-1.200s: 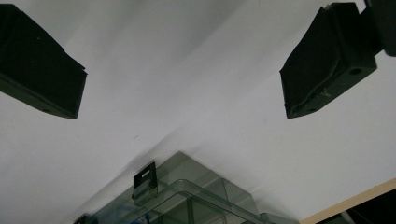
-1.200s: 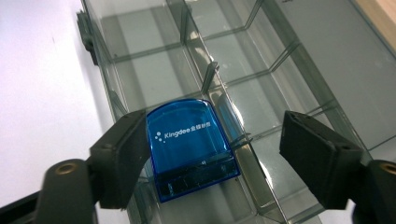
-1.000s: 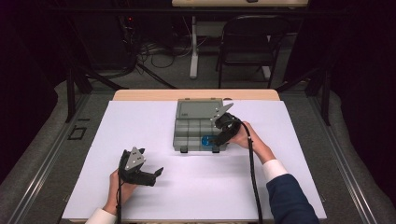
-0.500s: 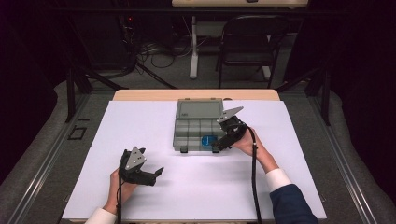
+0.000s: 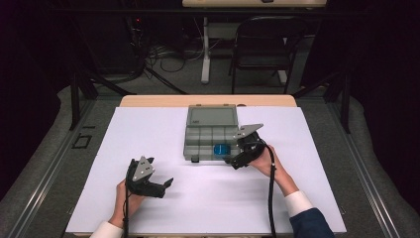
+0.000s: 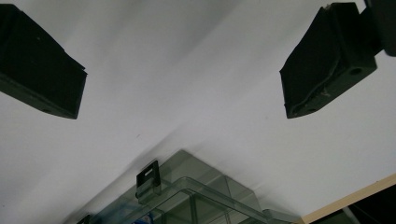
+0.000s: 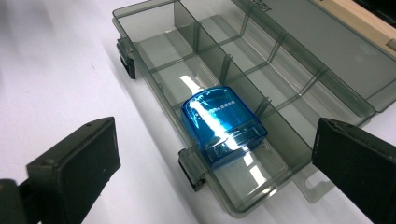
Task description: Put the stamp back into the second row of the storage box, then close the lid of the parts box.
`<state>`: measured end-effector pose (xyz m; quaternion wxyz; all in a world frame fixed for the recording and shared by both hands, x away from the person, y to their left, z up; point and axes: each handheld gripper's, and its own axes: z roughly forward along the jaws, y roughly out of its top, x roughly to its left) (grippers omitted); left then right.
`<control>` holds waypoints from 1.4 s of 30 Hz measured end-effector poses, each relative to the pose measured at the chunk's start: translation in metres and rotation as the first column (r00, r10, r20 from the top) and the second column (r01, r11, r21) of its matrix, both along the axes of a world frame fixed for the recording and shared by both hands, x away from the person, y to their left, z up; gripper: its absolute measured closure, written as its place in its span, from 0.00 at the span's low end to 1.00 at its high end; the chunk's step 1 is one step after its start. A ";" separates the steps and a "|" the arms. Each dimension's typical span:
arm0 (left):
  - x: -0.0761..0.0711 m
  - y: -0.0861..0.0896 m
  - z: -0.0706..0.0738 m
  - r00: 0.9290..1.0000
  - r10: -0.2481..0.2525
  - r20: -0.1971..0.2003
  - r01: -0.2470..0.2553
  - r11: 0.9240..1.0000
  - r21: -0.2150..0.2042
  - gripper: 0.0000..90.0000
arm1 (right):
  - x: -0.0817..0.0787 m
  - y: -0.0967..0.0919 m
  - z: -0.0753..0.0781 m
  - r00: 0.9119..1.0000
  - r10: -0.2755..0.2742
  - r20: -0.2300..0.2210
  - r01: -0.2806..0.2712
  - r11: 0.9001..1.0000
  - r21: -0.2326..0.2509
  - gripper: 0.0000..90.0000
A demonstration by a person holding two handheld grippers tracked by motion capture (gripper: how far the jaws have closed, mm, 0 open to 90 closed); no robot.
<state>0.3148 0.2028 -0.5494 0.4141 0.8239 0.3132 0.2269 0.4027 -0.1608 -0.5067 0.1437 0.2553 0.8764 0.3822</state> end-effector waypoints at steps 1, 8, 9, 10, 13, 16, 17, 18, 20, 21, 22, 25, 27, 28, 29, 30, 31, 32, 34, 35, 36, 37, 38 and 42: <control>0.000 0.000 0.000 1.000 0.000 0.001 0.000 1.000 0.000 0.00 | -0.003 -0.001 0.000 1.000 -0.008 0.007 0.008 1.000 0.013 0.00; -0.001 -0.002 0.000 1.000 -0.007 0.003 0.007 1.000 0.010 0.00 | -0.017 -0.006 -0.001 0.999 -0.029 0.031 0.028 0.999 0.034 0.00; -0.001 -0.002 0.000 1.000 -0.006 0.004 0.006 1.000 0.007 0.00 | -0.019 -0.007 -0.002 0.999 -0.033 0.033 0.032 0.999 0.035 0.00; -0.001 -0.002 0.000 1.000 -0.004 0.004 0.004 1.000 0.008 0.00 | -0.021 -0.008 -0.003 0.999 -0.038 0.031 0.037 0.998 0.043 0.00; -0.001 -0.001 0.000 1.000 -0.003 0.001 0.003 1.000 0.008 0.00 | -0.025 -0.011 -0.005 0.998 -0.052 0.038 0.050 0.998 0.046 0.00; -0.002 -0.001 0.000 1.000 -0.003 0.001 0.003 1.000 0.010 0.00 | -0.029 -0.015 -0.006 0.997 -0.065 0.045 0.063 0.996 0.058 0.00; -0.002 -0.001 0.000 1.000 -0.003 0.001 0.003 1.000 0.010 0.00 | -0.030 -0.016 -0.004 0.998 -0.062 0.033 0.061 0.997 0.042 0.00; -0.002 -0.001 0.000 1.000 -0.004 0.001 0.004 1.000 0.010 0.00 | -0.031 -0.018 -0.005 0.997 -0.068 0.033 0.066 0.996 0.065 0.00; -0.002 -0.001 0.001 1.000 -0.006 -0.001 0.006 1.000 0.013 0.00 | -0.033 -0.020 -0.007 0.997 -0.075 0.033 0.073 0.995 0.075 0.00; -0.002 -0.001 0.001 1.000 -0.006 -0.001 0.006 1.000 0.015 0.00 | -0.034 -0.021 -0.008 0.996 -0.076 0.035 0.074 0.994 0.075 0.00; -0.002 -0.001 0.002 1.000 -0.008 -0.001 0.008 1.000 0.017 0.00 | -0.035 -0.022 -0.008 0.996 -0.077 0.032 0.075 0.994 0.075 0.00; -0.002 -0.002 0.002 1.000 -0.018 -0.006 0.018 1.000 0.023 0.00 | -0.038 -0.023 -0.009 0.996 -0.078 0.031 0.075 0.994 0.082 0.00; -0.001 -0.003 0.002 1.000 -0.028 -0.007 0.028 0.999 0.028 0.00 | -0.039 -0.022 -0.010 0.997 -0.077 0.027 0.074 0.994 0.079 0.00; 0.000 -0.004 0.003 0.999 -0.037 -0.007 0.037 0.999 0.032 0.00 | -0.039 -0.022 -0.011 0.997 -0.075 0.026 0.073 0.994 0.076 0.00; 0.000 -0.004 0.003 0.999 -0.042 -0.006 0.042 0.998 0.039 0.00 | -0.038 -0.021 -0.011 0.997 -0.072 0.033 0.070 0.995 0.076 0.00; 0.001 -0.004 0.004 0.999 -0.045 -0.006 0.045 0.998 0.038 0.00 | -0.038 -0.021 -0.011 0.997 -0.072 0.032 0.069 0.995 0.078 0.00; 0.002 -0.005 0.005 0.999 -0.049 -0.009 0.050 0.998 0.036 0.00 | -0.038 -0.020 -0.011 0.997 -0.071 0.033 0.068 0.995 0.079 0.00; 0.003 -0.005 0.005 0.999 -0.053 -0.008 0.053 0.998 0.043 0.00 | -0.038 -0.020 -0.011 0.997 -0.072 0.035 0.069 0.994 0.081 0.00; 0.006 -0.005 0.007 0.998 -0.058 -0.009 0.058 0.997 0.041 0.00 | -0.038 -0.021 -0.011 0.997 -0.071 0.029 0.068 0.994 0.079 0.00; 0.007 -0.005 0.008 0.998 -0.062 -0.010 0.063 0.997 0.046 0.00 | -0.038 -0.021 -0.011 0.997 -0.073 0.030 0.070 0.994 0.078 0.00; 0.008 -0.005 0.009 0.998 -0.067 -0.008 0.067 0.996 0.050 0.00 | -0.037 -0.021 -0.011 0.997 -0.074 0.036 0.071 0.994 0.083 0.00; 0.010 -0.006 0.011 0.997 -0.070 -0.008 0.071 0.996 0.051 0.00 | -0.037 -0.021 -0.010 0.997 -0.073 0.033 0.070 0.994 0.080 0.00; 0.011 -0.007 0.012 0.997 -0.078 -0.008 0.078 0.996 0.051 0.00 | -0.037 -0.021 -0.010 0.997 -0.073 0.038 0.070 0.995 0.077 0.00; 0.018 -0.009 0.016 0.995 -0.097 -0.011 0.098 0.994 0.053 0.00 | -0.037 -0.022 -0.010 0.996 -0.077 0.042 0.074 0.994 0.081 0.00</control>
